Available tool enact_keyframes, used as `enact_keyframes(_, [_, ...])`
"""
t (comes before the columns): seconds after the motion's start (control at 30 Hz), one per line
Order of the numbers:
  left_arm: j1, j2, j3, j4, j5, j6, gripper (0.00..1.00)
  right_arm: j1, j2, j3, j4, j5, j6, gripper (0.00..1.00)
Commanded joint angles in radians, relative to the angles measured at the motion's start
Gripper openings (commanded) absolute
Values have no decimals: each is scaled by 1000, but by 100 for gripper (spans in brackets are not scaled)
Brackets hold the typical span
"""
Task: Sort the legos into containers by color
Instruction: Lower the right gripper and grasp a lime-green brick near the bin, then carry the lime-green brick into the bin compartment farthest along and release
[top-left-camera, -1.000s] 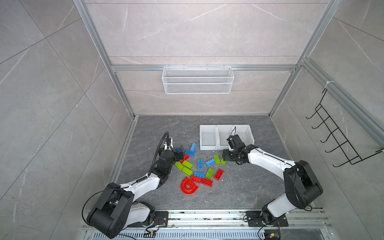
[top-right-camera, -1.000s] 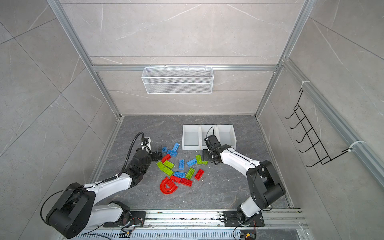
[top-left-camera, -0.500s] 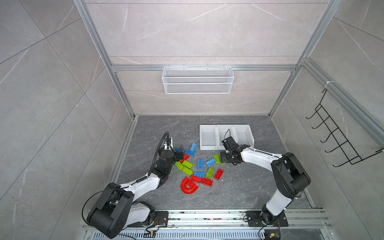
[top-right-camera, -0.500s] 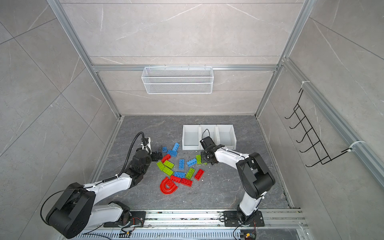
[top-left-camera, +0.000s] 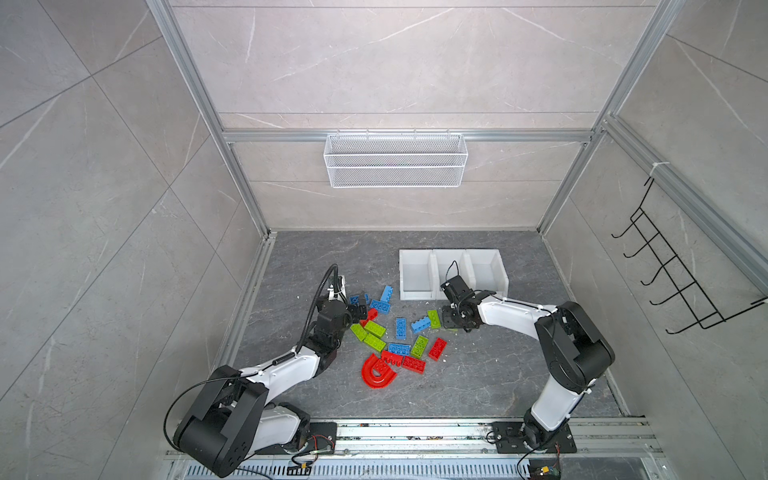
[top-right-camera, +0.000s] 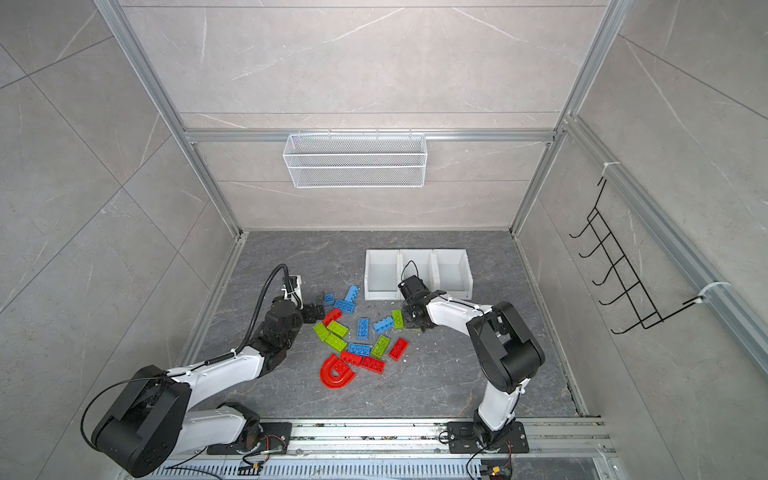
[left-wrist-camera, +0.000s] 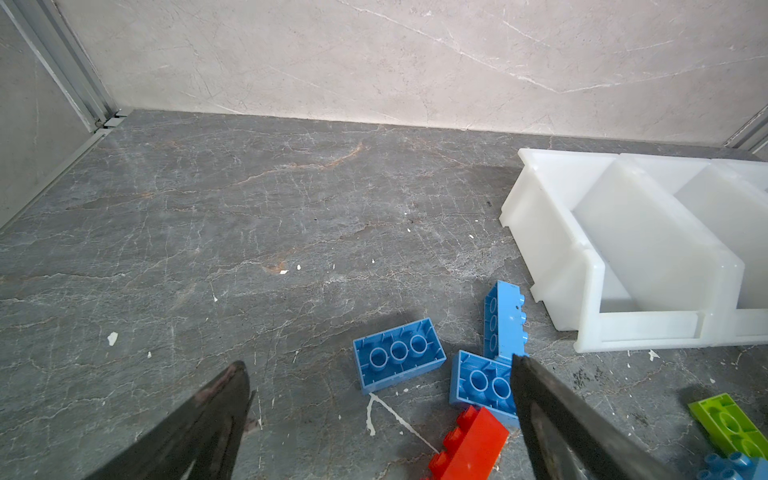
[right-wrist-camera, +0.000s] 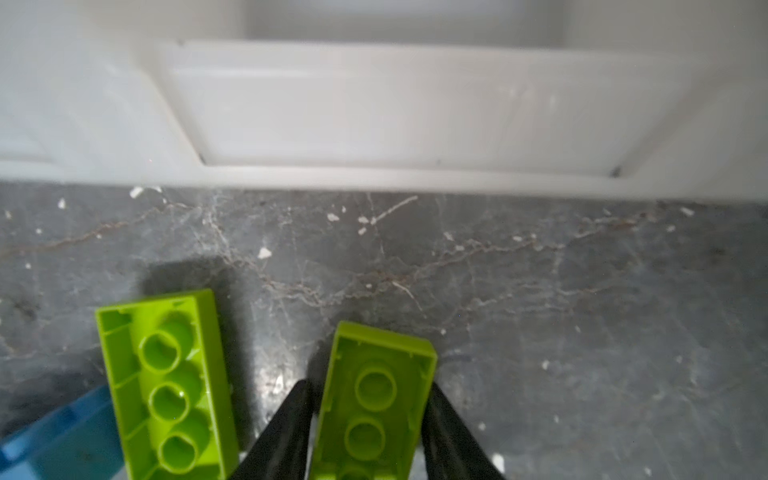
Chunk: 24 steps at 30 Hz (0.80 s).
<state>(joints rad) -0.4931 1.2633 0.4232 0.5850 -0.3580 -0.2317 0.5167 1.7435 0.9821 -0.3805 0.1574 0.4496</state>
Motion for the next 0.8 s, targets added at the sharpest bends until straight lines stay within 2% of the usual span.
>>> enact_keyframes(0.0, [2,-24,-7,54,-6,-7,100,-5,-67,-27,-32,25,-17,40])
enact_keyframes(0.17, [3,-10,0,53,3,-11,100,-56,-143,-9,-77,-20,-60,35])
enact_keyframes(0.37, [2,-21,-1,47,1,-12,100,-173,-222,85,-162,-91,-124,31])
enact_keyframes(0.53, [2,-11,1,47,-1,-17,100,-298,-187,204,-188,-140,-166,30])
enact_keyframes(0.77, [3,-16,0,48,-5,-17,100,-372,-87,299,-169,-142,-187,29])
